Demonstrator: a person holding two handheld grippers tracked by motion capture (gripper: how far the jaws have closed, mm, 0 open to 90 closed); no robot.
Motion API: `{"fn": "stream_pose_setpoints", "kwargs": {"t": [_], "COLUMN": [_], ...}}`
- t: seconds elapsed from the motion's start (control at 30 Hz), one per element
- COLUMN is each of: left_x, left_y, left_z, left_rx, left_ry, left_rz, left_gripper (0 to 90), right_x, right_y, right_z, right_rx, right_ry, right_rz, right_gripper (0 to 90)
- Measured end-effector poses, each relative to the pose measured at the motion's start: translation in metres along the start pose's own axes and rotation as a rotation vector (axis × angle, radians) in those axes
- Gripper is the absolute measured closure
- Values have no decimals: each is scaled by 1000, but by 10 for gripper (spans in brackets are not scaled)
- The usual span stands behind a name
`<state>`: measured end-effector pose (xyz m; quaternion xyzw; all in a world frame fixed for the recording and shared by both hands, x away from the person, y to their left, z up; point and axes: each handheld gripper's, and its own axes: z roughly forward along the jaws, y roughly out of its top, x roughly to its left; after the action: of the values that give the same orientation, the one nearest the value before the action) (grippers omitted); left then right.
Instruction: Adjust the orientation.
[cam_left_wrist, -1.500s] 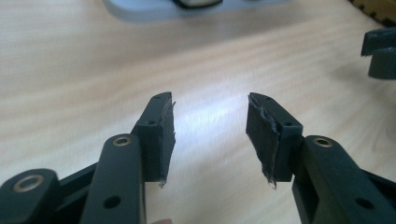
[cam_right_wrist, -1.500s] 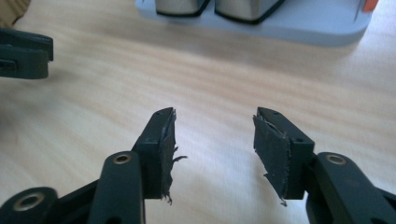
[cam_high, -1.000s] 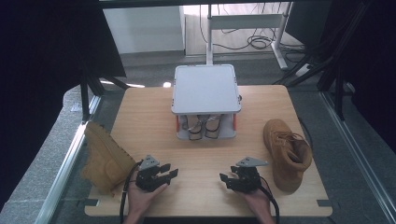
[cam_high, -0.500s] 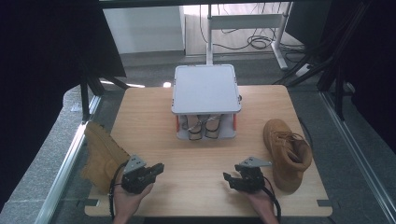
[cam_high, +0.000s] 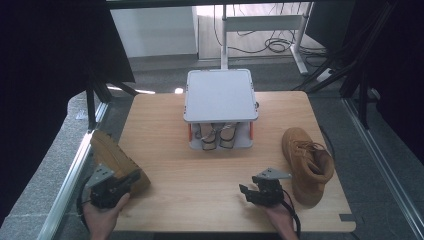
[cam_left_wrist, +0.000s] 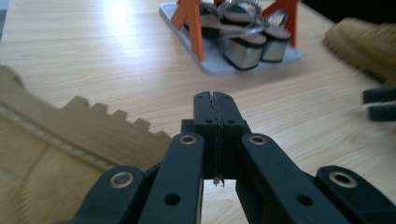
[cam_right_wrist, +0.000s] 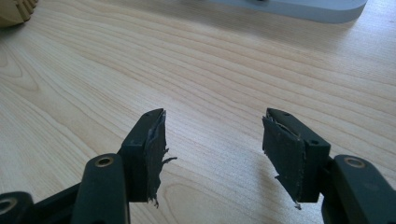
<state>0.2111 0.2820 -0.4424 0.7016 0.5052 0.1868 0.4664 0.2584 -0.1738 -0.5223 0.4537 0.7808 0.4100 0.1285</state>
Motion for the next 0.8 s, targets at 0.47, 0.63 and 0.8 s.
{"fn": "stream_pose_setpoints", "kwargs": {"t": [0.47, 0.63, 0.8], "left_x": [56, 66, 72], "left_y": [-27, -50, -69], "left_z": [-55, -66, -70], "left_rx": [-61, -46, -21], "left_ry": [133, 162, 199], "left_rz": [-128, -172, -199], "left_gripper": [893, 893, 893], "right_x": [2, 3, 6], "right_y": [0, 0, 0], "right_z": [0, 1, 4], "right_rx": [-38, -32, -27], "right_ry": [-30, -32, -30], "right_rz": [6, 3, 2], "right_gripper": [405, 406, 406]}}
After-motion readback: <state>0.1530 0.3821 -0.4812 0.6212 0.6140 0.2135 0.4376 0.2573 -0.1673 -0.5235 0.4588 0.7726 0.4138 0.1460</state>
